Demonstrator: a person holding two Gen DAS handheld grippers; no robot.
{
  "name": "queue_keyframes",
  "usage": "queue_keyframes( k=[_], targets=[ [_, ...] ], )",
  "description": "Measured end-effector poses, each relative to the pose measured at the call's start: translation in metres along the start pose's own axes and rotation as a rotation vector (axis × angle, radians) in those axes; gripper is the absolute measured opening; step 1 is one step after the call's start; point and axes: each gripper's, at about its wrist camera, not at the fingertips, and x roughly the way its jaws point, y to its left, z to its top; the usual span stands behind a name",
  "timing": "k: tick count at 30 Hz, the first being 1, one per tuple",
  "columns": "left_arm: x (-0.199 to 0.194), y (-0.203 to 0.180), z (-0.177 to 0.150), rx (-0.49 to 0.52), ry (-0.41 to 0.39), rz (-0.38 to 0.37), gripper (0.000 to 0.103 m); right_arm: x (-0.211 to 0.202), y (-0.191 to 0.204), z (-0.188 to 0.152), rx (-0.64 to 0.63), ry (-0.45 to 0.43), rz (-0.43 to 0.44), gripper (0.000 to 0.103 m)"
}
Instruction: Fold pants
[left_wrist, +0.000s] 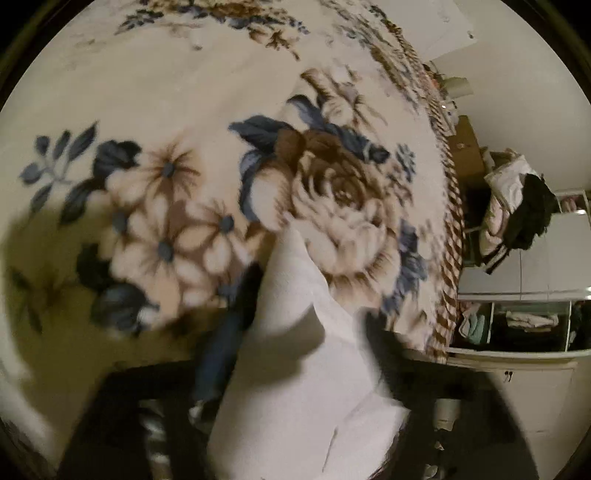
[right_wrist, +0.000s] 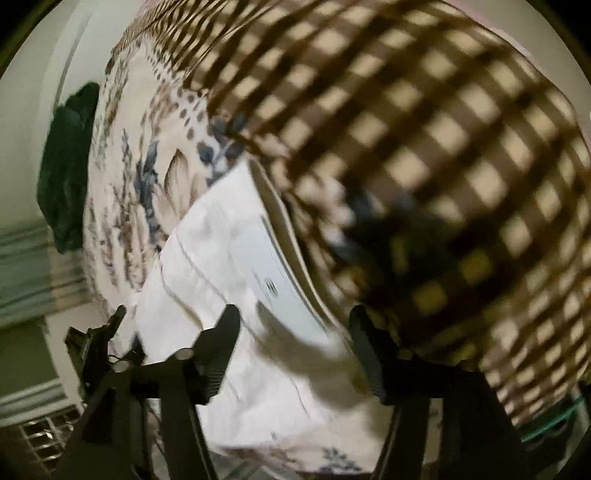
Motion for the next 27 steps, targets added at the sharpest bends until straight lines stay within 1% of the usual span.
queue_keyframes(
  k=[2, 4, 5, 6, 7, 8, 9, 11, 13, 14, 16, 18, 19, 20, 21, 22, 23, 24, 25, 26, 27],
  targets=[
    [-0.002, -0.003, -0.009, 0.030, 0.011, 0.016, 0.083, -0.002, -0.014, -0.013, 0.035, 0.023, -0.009, 0.072],
    [0.003, -0.002, -0.022, 0.045, 0.041, 0.032, 0.083, 0.010, -0.030, -0.028, 0.068, 0.085, -0.024, 0.072],
    [0.006, -0.003, -0.027, 0.052, 0.047, 0.045, 0.083, 0.017, -0.034, -0.034, 0.080, 0.108, -0.030, 0.065],
    [0.009, -0.003, -0.033, 0.062, 0.050, 0.062, 0.083, 0.023, -0.037, -0.040, 0.095, 0.118, -0.025, 0.034],
    [0.013, -0.002, -0.039, 0.073, 0.057, 0.084, 0.083, 0.027, -0.039, -0.047, 0.117, 0.099, 0.020, 0.031],
    [0.017, -0.003, -0.044, 0.078, 0.056, 0.104, 0.083, 0.025, -0.037, -0.051, 0.116, 0.072, 0.000, 0.028],
    [0.020, -0.001, -0.048, 0.084, 0.051, 0.116, 0.083, 0.023, -0.034, -0.054, 0.103, 0.050, -0.019, 0.022],
    [0.021, 0.004, -0.053, 0.085, 0.037, 0.111, 0.083, 0.008, -0.024, -0.060, 0.076, -0.025, -0.066, 0.019],
    [0.022, 0.007, -0.055, 0.088, 0.032, 0.110, 0.085, -0.005, -0.021, -0.065, 0.066, -0.073, -0.098, 0.019],
    [0.023, 0.007, -0.055, 0.092, 0.031, 0.112, 0.085, -0.007, -0.024, -0.066, 0.074, -0.081, -0.105, 0.018],
    [0.026, 0.005, -0.056, 0.101, 0.030, 0.124, 0.085, 0.000, -0.032, -0.064, 0.095, -0.062, -0.108, 0.019],
    [0.026, 0.006, -0.055, 0.088, 0.028, 0.128, 0.085, 0.012, -0.039, -0.061, 0.135, -0.031, -0.068, 0.024],
    [0.024, 0.007, -0.054, 0.073, 0.035, 0.120, 0.085, 0.010, -0.046, -0.058, 0.141, -0.028, -0.050, 0.028],
    [0.023, 0.007, -0.053, 0.057, 0.041, 0.107, 0.085, 0.006, -0.048, -0.059, 0.148, -0.029, -0.010, 0.031],
    [0.017, 0.008, -0.052, 0.036, 0.038, 0.080, 0.085, 0.002, -0.049, -0.062, 0.144, -0.030, 0.019, 0.046],
    [0.010, 0.009, -0.052, 0.025, 0.032, 0.058, 0.085, -0.002, -0.051, -0.067, 0.139, -0.028, 0.044, 0.059],
    [0.004, 0.010, -0.053, 0.016, 0.027, 0.039, 0.085, -0.004, -0.054, -0.071, 0.137, -0.028, 0.070, 0.077],
    [-0.001, 0.010, -0.055, 0.004, 0.023, 0.012, 0.086, -0.006, -0.059, -0.078, 0.140, -0.025, 0.127, 0.079],
    [-0.006, 0.012, -0.059, -0.011, 0.020, -0.020, 0.089, -0.005, -0.062, -0.082, 0.145, -0.017, 0.156, 0.079],
    [-0.009, 0.013, -0.062, -0.020, 0.020, -0.028, 0.094, -0.001, -0.065, -0.088, 0.156, 0.001, 0.196, 0.079],
    [-0.011, 0.016, -0.066, -0.028, 0.024, -0.037, 0.096, 0.004, -0.067, -0.093, 0.167, 0.015, 0.223, 0.079]
  ],
)
